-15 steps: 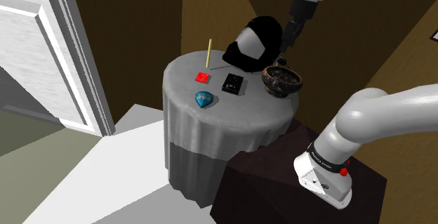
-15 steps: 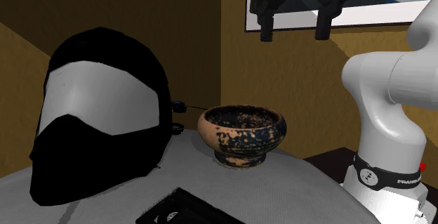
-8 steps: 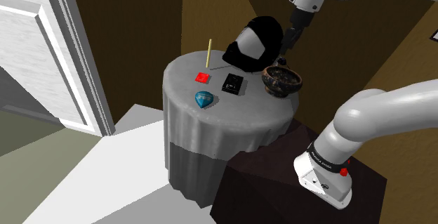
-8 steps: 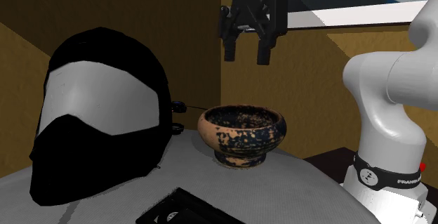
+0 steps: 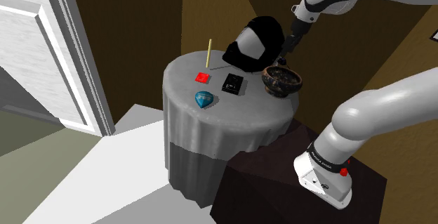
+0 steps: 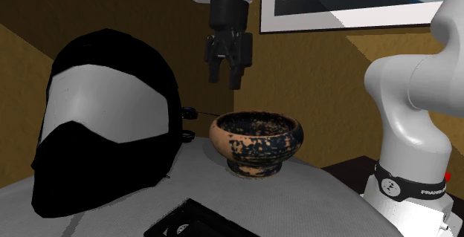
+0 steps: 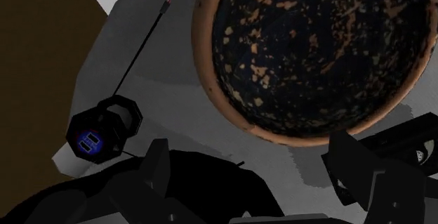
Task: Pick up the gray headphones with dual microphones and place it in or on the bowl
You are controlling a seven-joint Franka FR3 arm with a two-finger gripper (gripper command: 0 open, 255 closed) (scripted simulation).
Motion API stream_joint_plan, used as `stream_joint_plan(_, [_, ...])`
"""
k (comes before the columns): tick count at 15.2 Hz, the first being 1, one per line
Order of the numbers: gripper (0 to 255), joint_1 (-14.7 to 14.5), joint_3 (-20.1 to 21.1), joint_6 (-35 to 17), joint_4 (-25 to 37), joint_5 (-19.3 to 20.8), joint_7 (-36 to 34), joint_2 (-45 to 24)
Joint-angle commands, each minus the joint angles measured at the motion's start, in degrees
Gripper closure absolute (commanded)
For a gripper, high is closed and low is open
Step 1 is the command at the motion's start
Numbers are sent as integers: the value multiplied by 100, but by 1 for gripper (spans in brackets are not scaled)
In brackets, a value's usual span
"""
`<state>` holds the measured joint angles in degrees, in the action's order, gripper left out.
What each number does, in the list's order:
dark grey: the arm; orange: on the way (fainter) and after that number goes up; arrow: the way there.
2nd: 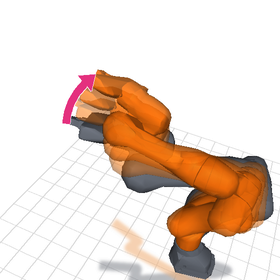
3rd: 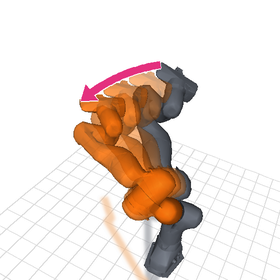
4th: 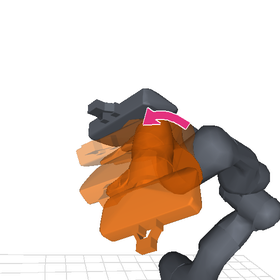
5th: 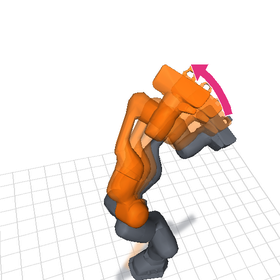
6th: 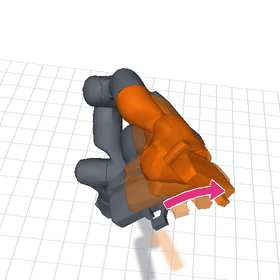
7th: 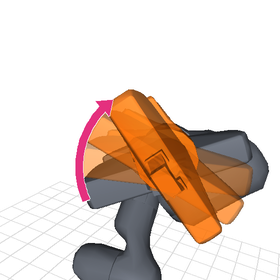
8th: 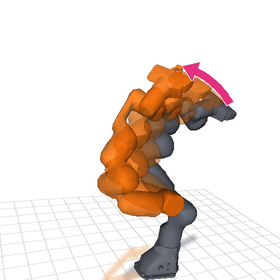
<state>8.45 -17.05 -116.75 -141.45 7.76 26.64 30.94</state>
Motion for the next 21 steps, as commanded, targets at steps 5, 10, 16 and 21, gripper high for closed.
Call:
stream_joint_plan(5, [0,66,-714,-838,332,-145,683,-946])
stream_joint_plan(10, [0,21,-1259,-1364,769,-607,1359,-1815])
stream_joint_plan(16, [0,-41,-1331,-1840,592,-817,1514,-2152])
stream_joint_plan(21, [0,-60,-1349,-1963,554,-886,1564,-2249])
